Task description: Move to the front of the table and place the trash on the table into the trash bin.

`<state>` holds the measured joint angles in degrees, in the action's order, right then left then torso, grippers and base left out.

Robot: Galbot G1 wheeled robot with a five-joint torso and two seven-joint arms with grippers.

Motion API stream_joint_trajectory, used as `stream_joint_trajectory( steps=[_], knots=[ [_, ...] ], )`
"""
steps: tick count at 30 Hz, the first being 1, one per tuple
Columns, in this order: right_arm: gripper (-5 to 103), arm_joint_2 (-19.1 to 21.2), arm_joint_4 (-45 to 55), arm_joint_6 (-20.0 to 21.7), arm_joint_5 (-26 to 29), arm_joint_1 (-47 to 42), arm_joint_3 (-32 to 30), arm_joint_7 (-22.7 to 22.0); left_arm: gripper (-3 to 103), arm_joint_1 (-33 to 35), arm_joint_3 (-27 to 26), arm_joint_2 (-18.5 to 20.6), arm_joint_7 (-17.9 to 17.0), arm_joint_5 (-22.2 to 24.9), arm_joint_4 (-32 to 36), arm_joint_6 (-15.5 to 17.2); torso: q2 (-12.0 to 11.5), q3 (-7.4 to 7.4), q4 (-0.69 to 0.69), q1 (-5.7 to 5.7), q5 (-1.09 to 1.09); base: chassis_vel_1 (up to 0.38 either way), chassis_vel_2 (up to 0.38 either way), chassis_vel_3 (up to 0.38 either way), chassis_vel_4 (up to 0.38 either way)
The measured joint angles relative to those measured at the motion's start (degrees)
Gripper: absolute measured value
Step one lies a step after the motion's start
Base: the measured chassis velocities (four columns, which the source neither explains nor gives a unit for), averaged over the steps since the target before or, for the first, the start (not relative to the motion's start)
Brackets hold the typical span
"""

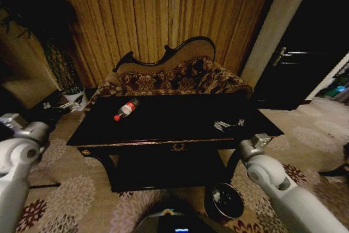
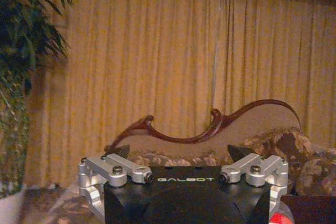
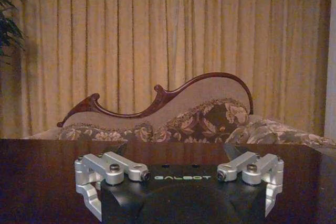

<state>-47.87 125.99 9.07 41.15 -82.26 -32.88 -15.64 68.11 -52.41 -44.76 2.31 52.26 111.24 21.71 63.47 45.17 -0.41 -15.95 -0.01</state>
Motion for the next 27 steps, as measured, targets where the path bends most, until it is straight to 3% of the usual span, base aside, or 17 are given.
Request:
stream_joint_trajectory(
  steps=[3, 5, 7, 20, 22, 24, 25, 27],
  knots=[
    [100, -0.02, -0.37, -0.38, -0.04, -0.53, -0.76, -0.07, 100, -6.24, 7.04, 0.17, -1.23, 0.10, -2.42, 0.76, 0.00, 0.00, 0.00, 0.00, 0.01, 0.000, 0.000, 0.000, 0.000],
    [100, -0.02, -0.49, -0.44, -0.04, -0.54, -0.85, -0.08, 100, -7.01, 8.00, 0.17, -1.29, 0.05, -2.75, 0.79, 0.00, -0.01, 0.00, 0.00, 0.01, 0.000, 0.000, 0.000, 0.000],
    [100, 0.01, -1.02, -0.67, -0.05, -0.53, -1.06, -0.10, 100, -10.50, 12.58, 0.07, -1.60, -0.18, -4.10, 0.93, 0.00, 0.00, -0.01, 0.00, 0.02, 0.000, 0.000, 0.000, 0.000],
    [100, 0.52, -3.01, -0.99, 0.38, 1.33, -0.43, -0.10, 100, -17.42, 25.13, -0.17, -3.17, 0.34, -7.84, 3.83, 0.01, 0.00, 0.01, 0.00, 0.01, 0.000, 0.000, 0.000, 0.000],
    [100, 0.54, -3.13, -1.00, 0.41, 1.34, -0.43, -0.10, 100, -18.30, 26.16, -0.22, -3.99, 0.58, -8.18, 5.43, 0.01, 0.00, 0.00, 0.00, 0.01, 0.000, 0.000, 0.000, 0.000],
    [100, 0.55, -3.35, -1.26, 0.41, 1.34, -0.44, -0.10, 100, -20.44, 27.78, -0.30, -5.53, 2.34, -9.13, 9.74, 0.01, 0.00, 0.00, 0.00, 0.01, 0.000, 0.000, 0.000, 0.000],
    [100, 0.55, -3.35, -1.26, 0.41, 1.34, -0.44, -0.10, 100, -20.44, 27.78, -0.30, -5.53, 2.34, -9.13, 9.74, 0.01, 0.00, 0.00, 0.00, 0.01, 0.000, 0.000, 0.000, 0.000],
    [100, 0.39, -3.57, -1.57, 0.34, 1.33, -0.49, -0.10, 100, -23.09, 29.69, 0.22, -5.69, 3.61, -10.64, 14.04, 0.01, 0.00, 0.00, 0.00, 0.01, 0.000, 0.000, 0.000, 0.000]
  ],
)
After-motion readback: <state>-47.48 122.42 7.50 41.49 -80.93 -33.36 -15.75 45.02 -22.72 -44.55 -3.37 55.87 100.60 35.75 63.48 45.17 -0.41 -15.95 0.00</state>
